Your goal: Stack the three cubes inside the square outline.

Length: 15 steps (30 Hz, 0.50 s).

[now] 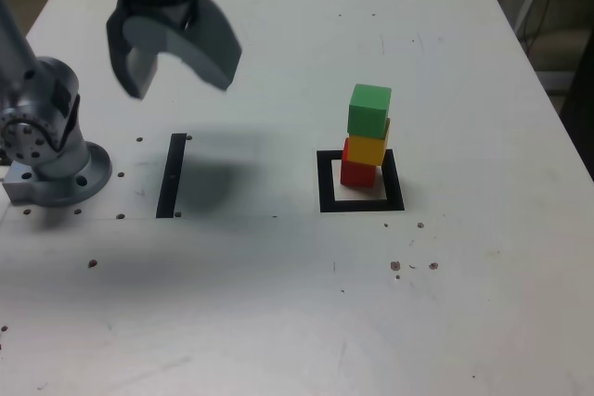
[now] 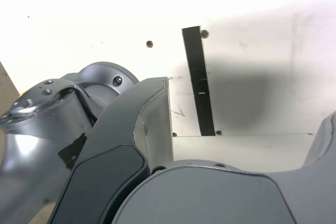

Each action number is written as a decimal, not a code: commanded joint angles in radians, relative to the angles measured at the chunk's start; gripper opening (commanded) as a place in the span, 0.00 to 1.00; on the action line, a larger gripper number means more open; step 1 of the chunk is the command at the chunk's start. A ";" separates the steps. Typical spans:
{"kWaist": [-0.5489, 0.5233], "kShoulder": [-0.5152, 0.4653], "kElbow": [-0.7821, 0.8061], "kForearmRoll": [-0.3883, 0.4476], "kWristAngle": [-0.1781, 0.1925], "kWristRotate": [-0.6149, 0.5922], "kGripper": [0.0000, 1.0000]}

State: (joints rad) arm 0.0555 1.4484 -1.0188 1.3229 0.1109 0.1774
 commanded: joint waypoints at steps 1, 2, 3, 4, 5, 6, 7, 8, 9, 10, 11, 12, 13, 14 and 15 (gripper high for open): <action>0.011 -0.010 0.050 -0.043 -0.022 -0.002 0.99; 0.014 -0.011 0.073 -0.060 -0.034 -0.002 0.99; 0.017 -0.013 0.099 -0.080 -0.049 -0.003 0.99; 0.019 -0.014 0.117 -0.091 -0.060 -0.005 0.99; 0.020 -0.016 0.133 -0.099 -0.068 -0.008 0.99; 0.020 -0.018 0.147 -0.104 -0.074 -0.012 0.99; 0.020 -0.019 0.159 -0.108 -0.078 -0.016 0.99; 0.020 -0.021 0.171 -0.111 -0.078 -0.021 0.99; 0.020 -0.022 0.181 -0.114 -0.074 -0.028 0.99; 0.020 -0.022 0.191 -0.116 -0.069 -0.034 0.99; 0.020 -0.022 0.199 -0.119 -0.061 -0.040 0.99; 0.020 -0.021 0.205 -0.122 -0.052 -0.045 1.00; 0.020 -0.021 0.209 -0.124 -0.042 -0.050 1.00; 0.020 -0.020 0.213 -0.127 -0.034 -0.054 1.00; 0.020 -0.019 0.215 -0.129 -0.027 -0.058 1.00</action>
State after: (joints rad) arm 0.0739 1.4313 -0.8055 1.1961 0.0800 0.1226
